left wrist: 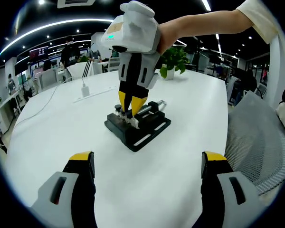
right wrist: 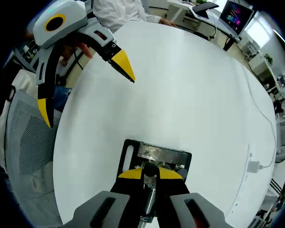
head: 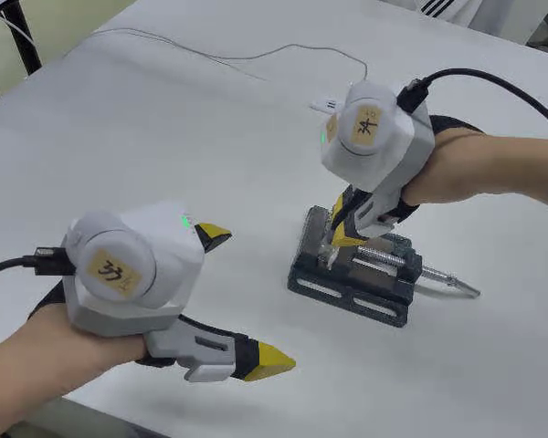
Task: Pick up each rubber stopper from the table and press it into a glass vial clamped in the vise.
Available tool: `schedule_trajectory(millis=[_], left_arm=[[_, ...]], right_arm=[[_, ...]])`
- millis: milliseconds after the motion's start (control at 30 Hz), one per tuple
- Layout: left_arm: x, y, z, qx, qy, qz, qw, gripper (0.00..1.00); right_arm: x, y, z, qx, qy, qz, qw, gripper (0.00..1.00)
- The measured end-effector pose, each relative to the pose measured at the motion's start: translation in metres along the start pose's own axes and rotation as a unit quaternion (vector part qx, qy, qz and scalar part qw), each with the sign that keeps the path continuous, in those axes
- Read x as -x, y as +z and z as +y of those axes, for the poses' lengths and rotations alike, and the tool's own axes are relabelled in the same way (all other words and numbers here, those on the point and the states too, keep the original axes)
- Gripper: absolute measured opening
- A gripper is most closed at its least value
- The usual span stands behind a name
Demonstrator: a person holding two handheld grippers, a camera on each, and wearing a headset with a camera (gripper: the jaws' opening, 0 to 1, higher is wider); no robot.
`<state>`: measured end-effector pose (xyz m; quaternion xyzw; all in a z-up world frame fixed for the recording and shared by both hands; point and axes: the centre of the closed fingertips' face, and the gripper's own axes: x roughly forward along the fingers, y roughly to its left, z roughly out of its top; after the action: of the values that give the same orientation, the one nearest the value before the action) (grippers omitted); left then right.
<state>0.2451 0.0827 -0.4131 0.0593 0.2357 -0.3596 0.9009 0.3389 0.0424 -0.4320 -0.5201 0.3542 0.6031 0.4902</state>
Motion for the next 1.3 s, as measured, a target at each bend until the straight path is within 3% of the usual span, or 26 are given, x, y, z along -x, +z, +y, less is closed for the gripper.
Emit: schedule_trajectory(millis=[233, 500, 800, 1067, 1300], left_arm=[[-0.0011, 0.0, -0.0007, 0.0, -0.002, 0.0, 1.0, 0.92], [-0.0034, -0.0002, -0.002, 0.001, -0.004, 0.001, 1.0, 0.91], [-0.0052, -0.0004, -0.0043, 0.001, -0.006, 0.002, 1.0, 0.91], [-0.0041, -0.0009, -0.0047, 0.002, -0.005, 0.002, 1.0, 0.91], [-0.0032, -0.0016, -0.0054, 0.001, -0.006, 0.003, 1.0, 0.9]], right_arm=[[0.0008, -0.0022, -0.0002, -0.005, -0.013, -0.033, 0.9993, 0.03], [0.0015, -0.0023, -0.0014, -0.046, -0.049, -0.073, 0.9951, 0.03], [0.0013, -0.002, -0.0022, -0.06, -0.068, -0.076, 0.993, 0.04], [0.0016, -0.0015, -0.0012, -0.067, -0.061, -0.082, 0.9925, 0.06], [0.0008, -0.0006, -0.0006, -0.048, -0.062, -0.076, 0.994, 0.07]])
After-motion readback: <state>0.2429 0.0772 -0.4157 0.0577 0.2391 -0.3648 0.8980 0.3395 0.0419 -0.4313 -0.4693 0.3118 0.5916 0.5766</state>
